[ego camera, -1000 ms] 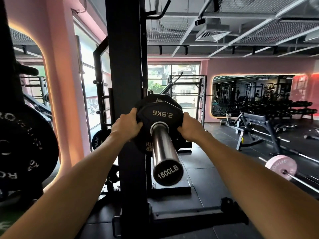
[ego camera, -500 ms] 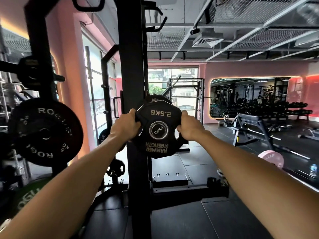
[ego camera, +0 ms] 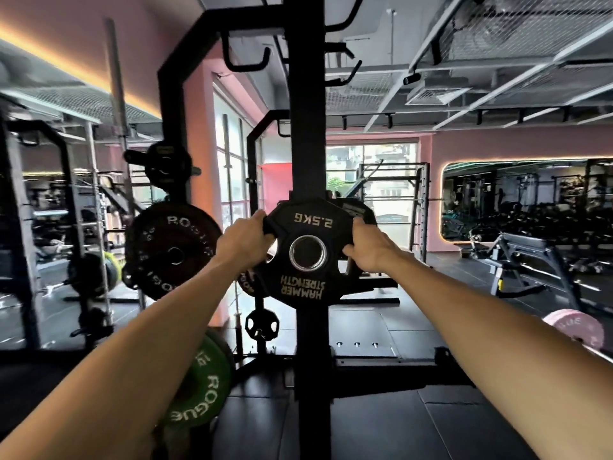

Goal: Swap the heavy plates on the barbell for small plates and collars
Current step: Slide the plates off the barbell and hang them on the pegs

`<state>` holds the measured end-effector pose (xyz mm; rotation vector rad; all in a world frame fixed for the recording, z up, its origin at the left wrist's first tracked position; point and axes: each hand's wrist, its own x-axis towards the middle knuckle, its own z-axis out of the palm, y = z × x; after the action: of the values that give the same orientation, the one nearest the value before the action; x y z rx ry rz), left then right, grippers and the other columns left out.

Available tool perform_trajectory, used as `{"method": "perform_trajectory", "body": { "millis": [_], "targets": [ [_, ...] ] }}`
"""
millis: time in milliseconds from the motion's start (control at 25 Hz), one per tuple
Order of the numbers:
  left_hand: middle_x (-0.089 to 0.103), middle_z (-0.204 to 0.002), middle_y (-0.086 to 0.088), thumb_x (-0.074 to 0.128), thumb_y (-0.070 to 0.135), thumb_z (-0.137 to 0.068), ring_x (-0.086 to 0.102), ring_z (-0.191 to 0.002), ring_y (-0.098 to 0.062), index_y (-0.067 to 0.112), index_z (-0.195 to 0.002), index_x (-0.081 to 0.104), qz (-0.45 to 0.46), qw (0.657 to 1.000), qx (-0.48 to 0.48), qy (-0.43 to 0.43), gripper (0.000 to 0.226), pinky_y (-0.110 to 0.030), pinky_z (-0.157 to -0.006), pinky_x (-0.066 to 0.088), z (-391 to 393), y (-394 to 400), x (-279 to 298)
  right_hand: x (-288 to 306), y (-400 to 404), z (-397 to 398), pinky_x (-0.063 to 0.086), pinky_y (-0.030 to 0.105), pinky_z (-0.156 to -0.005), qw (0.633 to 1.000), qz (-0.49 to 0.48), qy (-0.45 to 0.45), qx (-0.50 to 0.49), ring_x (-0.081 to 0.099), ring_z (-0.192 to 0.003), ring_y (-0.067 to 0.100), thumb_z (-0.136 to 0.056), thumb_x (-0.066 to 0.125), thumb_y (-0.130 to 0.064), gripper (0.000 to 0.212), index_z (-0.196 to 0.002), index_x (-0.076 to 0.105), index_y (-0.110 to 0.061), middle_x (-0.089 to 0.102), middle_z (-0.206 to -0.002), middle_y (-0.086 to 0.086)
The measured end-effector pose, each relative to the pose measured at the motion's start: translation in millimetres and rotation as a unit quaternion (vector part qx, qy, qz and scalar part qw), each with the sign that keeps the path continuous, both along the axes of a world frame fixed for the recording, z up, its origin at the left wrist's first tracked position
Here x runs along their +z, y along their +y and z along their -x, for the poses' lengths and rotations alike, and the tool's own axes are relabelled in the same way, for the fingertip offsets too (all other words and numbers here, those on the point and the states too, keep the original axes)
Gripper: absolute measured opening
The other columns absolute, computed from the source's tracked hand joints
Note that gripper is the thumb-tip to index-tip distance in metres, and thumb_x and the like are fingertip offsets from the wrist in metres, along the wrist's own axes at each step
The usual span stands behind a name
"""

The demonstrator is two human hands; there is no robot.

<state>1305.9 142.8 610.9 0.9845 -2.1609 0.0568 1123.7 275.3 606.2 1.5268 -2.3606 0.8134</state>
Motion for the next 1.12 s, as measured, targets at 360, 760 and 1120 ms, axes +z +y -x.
{"method": "perform_trajectory", "body": {
  "millis": [360,760,1120],
  "targets": [
    [0.065,-0.103,-0.019,0.055,0.027,-0.084,0.060,-0.096,-0.042,0.013,-0.108,0.052,0.022,1.000,0.017,-0.002,0.028,-0.046,-0.077,0.050,-191.0,-88.2,18.1,12.9,-103.2,-166.0,0.056,0.043,-0.076,0.997,0.022,0.020,0.074,0.064,-0.067,0.026,-0.091,0.057,-0.022,0.028,-0.113,0.043,-0.011,0.061,-0.093,0.010],
    [0.065,-0.105,-0.021,0.057,0.025,-0.087,0.060,-0.098,-0.039,0.009,-0.113,0.053,0.014,0.998,0.055,-0.006,0.031,-0.038,-0.076,0.045,-363.1,-206.5,21.3,18.5,-239.8,-320.6,0.053,0.044,-0.072,0.986,0.016,0.022,0.164,0.061,-0.080,0.034,-0.088,0.060,-0.017,0.037,-0.119,0.041,-0.007,0.059,-0.104,0.016],
    [0.062,-0.092,-0.013,0.056,0.025,-0.087,0.060,-0.087,-0.033,0.013,-0.100,0.052,0.020,0.997,0.074,-0.008,0.019,-0.038,-0.072,0.048,-411.9,-325.6,19.5,14.6,-373.9,-357.6,0.053,0.048,-0.082,0.983,0.019,0.041,0.178,0.062,-0.088,0.030,-0.083,0.064,-0.030,0.046,-0.121,0.045,-0.014,0.061,-0.098,0.007]
  ]
}}
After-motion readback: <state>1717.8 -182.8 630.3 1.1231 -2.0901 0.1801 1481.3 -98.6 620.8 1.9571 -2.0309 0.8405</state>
